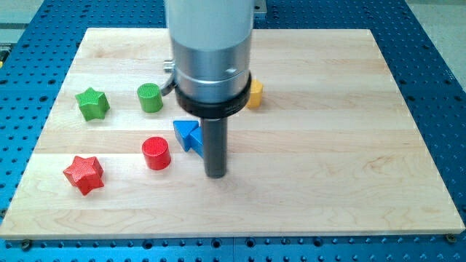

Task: Move red circle into triangle

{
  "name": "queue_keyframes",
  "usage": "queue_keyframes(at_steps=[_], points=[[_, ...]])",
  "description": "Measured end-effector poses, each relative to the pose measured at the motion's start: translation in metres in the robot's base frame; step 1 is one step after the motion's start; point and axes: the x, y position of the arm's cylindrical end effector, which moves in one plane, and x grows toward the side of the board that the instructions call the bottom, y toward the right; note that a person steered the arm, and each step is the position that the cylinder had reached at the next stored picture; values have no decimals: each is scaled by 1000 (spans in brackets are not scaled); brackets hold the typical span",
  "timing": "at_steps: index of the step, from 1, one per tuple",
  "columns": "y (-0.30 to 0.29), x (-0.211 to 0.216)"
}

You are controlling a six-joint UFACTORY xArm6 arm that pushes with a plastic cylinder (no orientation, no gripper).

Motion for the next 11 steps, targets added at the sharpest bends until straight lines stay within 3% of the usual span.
queue_keyframes(at_steps=[5, 6, 8, 9, 11], points=[[-120, -6], [-68, -15], [-150, -42], [-101, -64], [11, -69]])
